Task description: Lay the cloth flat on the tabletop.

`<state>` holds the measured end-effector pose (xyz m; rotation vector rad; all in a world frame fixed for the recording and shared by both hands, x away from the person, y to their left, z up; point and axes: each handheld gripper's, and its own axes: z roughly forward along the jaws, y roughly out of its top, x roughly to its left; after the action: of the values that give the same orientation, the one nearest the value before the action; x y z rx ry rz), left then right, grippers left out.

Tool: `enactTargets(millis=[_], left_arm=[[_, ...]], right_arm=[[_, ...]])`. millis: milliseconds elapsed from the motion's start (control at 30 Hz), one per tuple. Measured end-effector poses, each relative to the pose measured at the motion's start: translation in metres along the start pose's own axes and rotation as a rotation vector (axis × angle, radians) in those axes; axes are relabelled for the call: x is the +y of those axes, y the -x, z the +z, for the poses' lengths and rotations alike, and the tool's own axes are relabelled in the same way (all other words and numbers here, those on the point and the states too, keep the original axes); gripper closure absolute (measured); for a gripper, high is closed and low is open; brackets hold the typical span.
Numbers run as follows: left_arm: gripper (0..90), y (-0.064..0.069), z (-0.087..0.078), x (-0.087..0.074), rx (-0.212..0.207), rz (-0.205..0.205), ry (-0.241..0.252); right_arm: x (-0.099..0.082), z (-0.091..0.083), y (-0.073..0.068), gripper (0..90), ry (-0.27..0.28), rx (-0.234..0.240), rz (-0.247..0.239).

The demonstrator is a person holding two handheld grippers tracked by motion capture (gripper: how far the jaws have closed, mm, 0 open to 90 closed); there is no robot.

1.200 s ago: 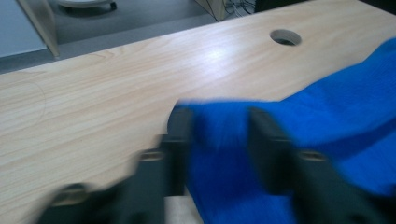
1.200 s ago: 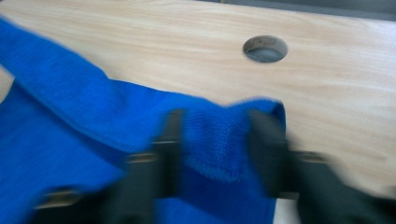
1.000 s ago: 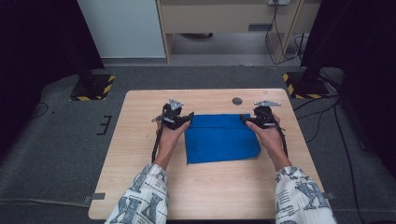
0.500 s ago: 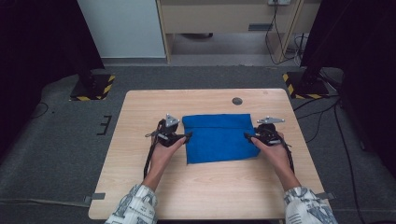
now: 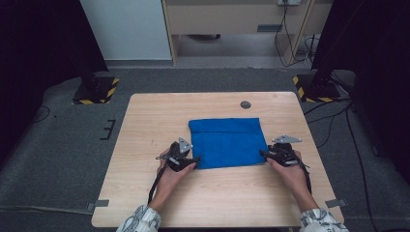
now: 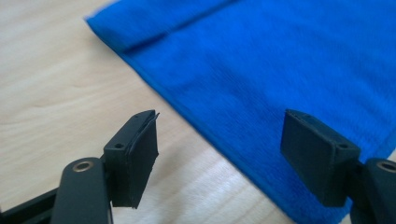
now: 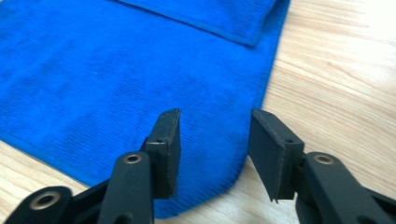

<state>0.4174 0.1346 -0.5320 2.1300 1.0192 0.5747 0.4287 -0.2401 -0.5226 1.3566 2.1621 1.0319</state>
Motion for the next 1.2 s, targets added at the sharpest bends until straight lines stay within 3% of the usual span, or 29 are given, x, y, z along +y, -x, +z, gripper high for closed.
enactTargets(millis=[67, 167, 300, 467, 867, 967, 1200], left_arm=[[26.8, 0.001, 0.001, 0.0, 0.003, 0.009, -0.008], [27.0, -0.003, 0.001, -0.002, -0.017, -0.025, -0.011], [27.1, -0.001, 0.0, -0.002, -0.008, -0.012, -0.015], [27.8, -0.002, -0.003, -0.004, -0.009, -0.018, -0.019], [31.2, 0.002, -0.017, -0.012, -0.015, 0.02, -0.036], [31.2, 0.002, -0.025, -0.02, -0.047, -0.021, -0.042], [31.2, 0.007, -0.041, -0.031, -0.013, 0.011, -0.052]], right_arm=[[-0.001, 0.0, 0.002, 55.3, 0.0, -0.004, 0.003], [-0.004, 0.002, 0.002, 56.8, -0.016, -0.007, 0.001], [-0.007, 0.006, -0.001, 57.4, -0.038, -0.031, -0.033], [-0.009, 0.003, -0.005, 57.7, -0.048, -0.041, -0.033], [-0.03, -0.022, -0.025, 58.0, -0.061, 0.007, -0.066], [-0.035, -0.027, -0.031, 57.7, -0.063, 0.018, -0.074], [-0.037, -0.03, -0.04, 54.7, -0.071, 0.038, -0.089]])
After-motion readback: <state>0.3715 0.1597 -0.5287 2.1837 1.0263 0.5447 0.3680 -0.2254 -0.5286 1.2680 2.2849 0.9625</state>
